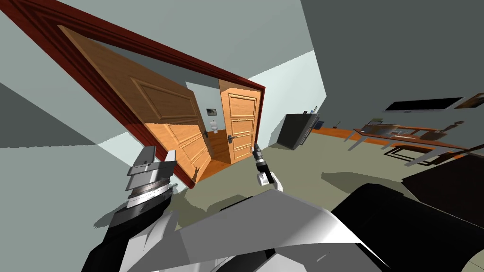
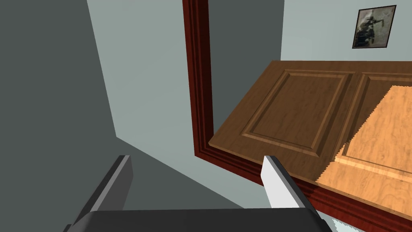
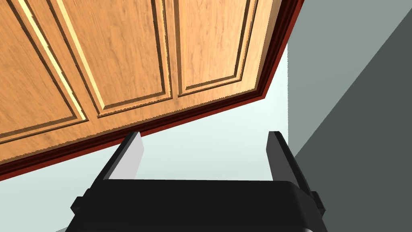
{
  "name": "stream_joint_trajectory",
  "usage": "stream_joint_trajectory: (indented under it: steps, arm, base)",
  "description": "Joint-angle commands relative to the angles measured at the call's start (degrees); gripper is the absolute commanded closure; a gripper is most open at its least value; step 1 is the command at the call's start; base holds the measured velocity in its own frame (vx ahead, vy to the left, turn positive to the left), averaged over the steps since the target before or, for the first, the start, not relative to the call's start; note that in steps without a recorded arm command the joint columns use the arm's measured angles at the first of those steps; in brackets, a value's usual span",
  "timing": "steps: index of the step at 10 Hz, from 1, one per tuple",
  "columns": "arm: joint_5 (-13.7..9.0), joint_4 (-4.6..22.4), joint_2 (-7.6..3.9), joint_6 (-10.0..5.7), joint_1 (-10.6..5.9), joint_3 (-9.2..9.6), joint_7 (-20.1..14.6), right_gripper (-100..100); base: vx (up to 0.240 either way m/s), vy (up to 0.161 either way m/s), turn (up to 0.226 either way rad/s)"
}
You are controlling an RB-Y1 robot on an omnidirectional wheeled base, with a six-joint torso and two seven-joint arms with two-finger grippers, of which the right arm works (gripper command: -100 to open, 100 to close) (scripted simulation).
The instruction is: Push the door open
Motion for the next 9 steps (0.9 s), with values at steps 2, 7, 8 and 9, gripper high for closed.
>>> stream_joint_trajectory:
  steps: [2,7,8,9]
  arm:
    - [0.1,3.8,-0.43,1.03,-2.39,-0.15,0.0,-100]
    - [0.5,10.8,-0.72,2.69,-6.4,-0.13,0.2,-100]
    - [0.5,12.2,-0.74,3.03,-7.21,-0.13,0.2,-100]
    - [0.6,13.6,-0.75,3.36,-8.01,-0.12,0.2,-100]
  base:
    - [0.1,0.0,0.05]
    - [0.097,-0.018,0.059]
    - [0.095,-0.008,0.058]
    - [0.111,-0.013,0.055]
